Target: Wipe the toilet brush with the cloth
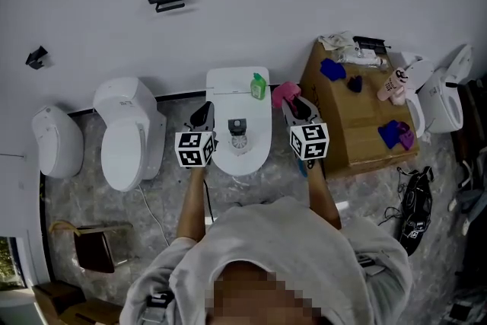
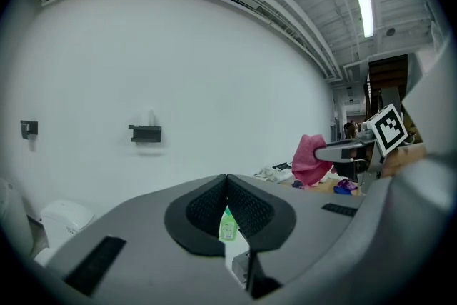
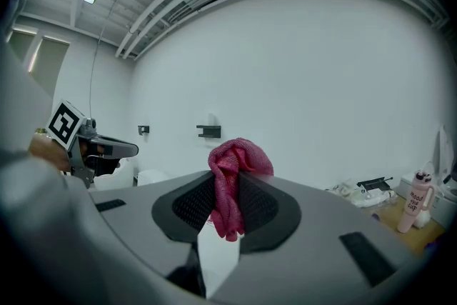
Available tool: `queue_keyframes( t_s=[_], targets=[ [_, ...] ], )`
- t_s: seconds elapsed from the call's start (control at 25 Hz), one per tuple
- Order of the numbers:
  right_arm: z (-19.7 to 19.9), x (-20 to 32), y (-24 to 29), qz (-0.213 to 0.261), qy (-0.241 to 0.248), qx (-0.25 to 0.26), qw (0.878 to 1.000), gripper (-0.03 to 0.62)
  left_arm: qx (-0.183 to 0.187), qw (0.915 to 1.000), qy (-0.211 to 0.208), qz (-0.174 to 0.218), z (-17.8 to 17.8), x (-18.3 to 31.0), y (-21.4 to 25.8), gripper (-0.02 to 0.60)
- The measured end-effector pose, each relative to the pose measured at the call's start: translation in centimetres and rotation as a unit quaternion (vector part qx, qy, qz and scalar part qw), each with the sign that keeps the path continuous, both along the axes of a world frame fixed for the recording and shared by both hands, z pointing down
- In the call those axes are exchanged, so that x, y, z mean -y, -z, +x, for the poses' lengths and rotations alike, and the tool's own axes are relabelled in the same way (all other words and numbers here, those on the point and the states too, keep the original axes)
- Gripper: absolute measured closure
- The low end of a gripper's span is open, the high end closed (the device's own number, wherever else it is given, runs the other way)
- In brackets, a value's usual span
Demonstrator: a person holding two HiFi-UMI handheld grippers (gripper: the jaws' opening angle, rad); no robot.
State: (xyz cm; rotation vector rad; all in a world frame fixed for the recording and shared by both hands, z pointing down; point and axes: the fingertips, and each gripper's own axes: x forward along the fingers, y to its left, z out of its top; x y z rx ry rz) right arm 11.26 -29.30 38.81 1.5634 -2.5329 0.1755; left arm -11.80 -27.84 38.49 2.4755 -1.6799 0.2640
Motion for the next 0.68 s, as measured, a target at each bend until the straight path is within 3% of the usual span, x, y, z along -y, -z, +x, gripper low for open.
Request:
queue_keyframes(
  t_s=[0.68],
  targets=[
    [0.42,-0.91,-0.57,-0.007,-0.001,-0.007,1.000,0.494,0.002,1.0000,-0.005,0.003,0.42,-0.64,0.21,0.563]
  ],
)
